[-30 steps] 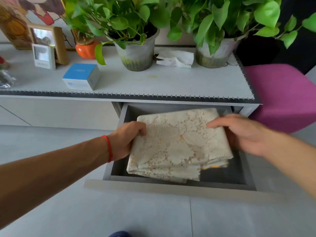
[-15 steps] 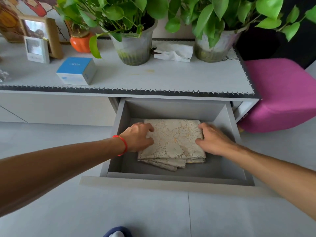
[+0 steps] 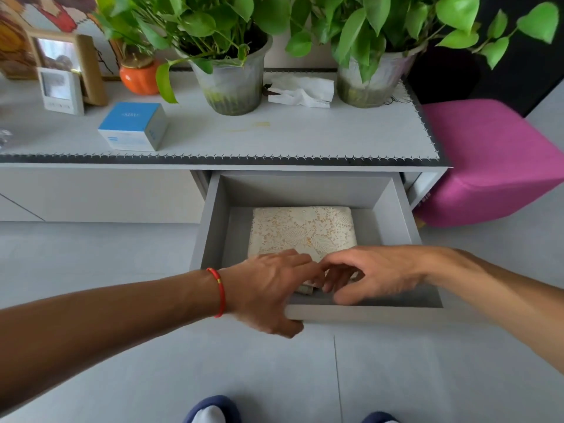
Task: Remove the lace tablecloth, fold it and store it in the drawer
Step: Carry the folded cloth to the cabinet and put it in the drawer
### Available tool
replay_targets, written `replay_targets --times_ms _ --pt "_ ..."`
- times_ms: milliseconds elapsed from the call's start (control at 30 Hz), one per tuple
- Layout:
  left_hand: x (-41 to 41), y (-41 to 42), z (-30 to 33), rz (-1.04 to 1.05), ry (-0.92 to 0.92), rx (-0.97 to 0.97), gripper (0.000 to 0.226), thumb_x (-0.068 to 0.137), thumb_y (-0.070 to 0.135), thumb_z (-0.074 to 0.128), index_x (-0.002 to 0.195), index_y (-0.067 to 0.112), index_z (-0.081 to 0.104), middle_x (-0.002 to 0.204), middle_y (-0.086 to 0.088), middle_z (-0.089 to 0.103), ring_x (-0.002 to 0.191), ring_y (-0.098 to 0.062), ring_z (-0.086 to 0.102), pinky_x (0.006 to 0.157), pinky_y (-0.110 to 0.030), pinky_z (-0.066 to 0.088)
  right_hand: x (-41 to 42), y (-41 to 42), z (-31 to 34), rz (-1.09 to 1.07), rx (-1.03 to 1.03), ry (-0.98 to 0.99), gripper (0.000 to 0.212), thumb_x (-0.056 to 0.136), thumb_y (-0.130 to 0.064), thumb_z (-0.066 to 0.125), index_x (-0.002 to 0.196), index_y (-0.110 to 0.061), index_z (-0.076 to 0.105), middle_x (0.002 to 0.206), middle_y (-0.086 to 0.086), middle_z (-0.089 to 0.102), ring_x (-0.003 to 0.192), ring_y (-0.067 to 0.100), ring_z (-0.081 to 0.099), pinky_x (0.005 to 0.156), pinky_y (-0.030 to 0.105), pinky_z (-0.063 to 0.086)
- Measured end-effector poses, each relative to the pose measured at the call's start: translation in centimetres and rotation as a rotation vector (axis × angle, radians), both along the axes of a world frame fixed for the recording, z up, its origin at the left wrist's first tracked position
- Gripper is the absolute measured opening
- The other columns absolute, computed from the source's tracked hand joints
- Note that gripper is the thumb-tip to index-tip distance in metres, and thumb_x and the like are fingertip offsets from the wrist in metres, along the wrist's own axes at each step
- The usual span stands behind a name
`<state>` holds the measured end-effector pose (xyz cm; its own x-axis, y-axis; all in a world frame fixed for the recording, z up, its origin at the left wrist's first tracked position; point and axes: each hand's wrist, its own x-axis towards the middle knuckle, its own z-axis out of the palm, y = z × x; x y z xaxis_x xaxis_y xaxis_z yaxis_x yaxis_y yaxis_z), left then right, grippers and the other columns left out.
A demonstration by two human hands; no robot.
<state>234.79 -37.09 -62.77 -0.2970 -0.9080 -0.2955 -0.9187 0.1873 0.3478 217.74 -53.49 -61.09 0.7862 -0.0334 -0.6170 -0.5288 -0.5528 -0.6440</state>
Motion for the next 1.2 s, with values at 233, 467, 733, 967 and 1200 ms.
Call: replay_targets --times_ms 233,467,733,967,1200 --pt "1.6 -0.3 0.3 0.122 -0.140 -0.245 0.067 0.074 0.071 0.064 0.128 0.033 0.054 0.134 0.005 0.054 0.122 -0.020 0.051 0.099 -0.042 0.051 0.2 -0.8 0.9 0.083 -0.159 -0.042 0.043 0.085 -0.057 0.076 0.123 -0.040 0.065 0.113 -0.023 0.068 0.100 -0.012 0.062 0.080 0.005 0.047" --pt "3.9 -1.1 -0.1 0.235 -0.266 -0.571 0.072 0.072 0.074 0.074 0.120 0.021 0.070 0.130 -0.009 0.064 0.124 -0.036 0.058 0.104 -0.057 0.043 0.9 -1.9 1.0 0.037 -0.458 -0.212 0.052 0.083 -0.063 0.072 0.127 -0.039 0.058 0.121 -0.022 0.065 0.110 -0.004 0.059 0.099 0.022 0.050" --pt "7.2 -4.7 0.5 0.392 -0.389 -0.425 0.112 0.068 0.069 0.080 0.159 0.023 0.033 0.164 -0.020 0.029 0.153 -0.048 0.020 0.119 -0.071 0.021 1.3 -3.2 -0.6 -0.103 -1.101 -0.594 0.070 0.080 -0.060 0.073 0.129 -0.011 0.062 0.129 0.010 0.058 0.114 0.034 0.057 0.095 0.050 0.048" --pt "10.1 -6.7 -0.5 0.341 -0.524 -0.425 0.126 0.075 0.056 0.083 0.166 0.025 0.001 0.169 -0.016 0.017 0.156 -0.042 0.017 0.120 -0.068 0.019 3.5 -5.0 -2.5 -0.197 -1.224 -0.542 0.088 0.094 -0.056 0.063 0.161 -0.007 0.034 0.165 0.024 0.034 0.151 0.045 0.034 0.123 0.061 0.026" --pt "10.8 -9.1 -1.0 0.446 -0.590 -0.453 0.117 0.078 0.052 0.082 0.166 0.025 0.009 0.168 -0.021 0.021 0.152 -0.049 0.021 0.118 -0.070 0.022 5.2 -7.8 -3.4 -0.186 -1.293 -0.445 0.102 0.086 -0.054 0.074 0.161 -0.004 0.028 0.167 0.024 0.029 0.154 0.040 0.030 0.124 0.055 0.026"
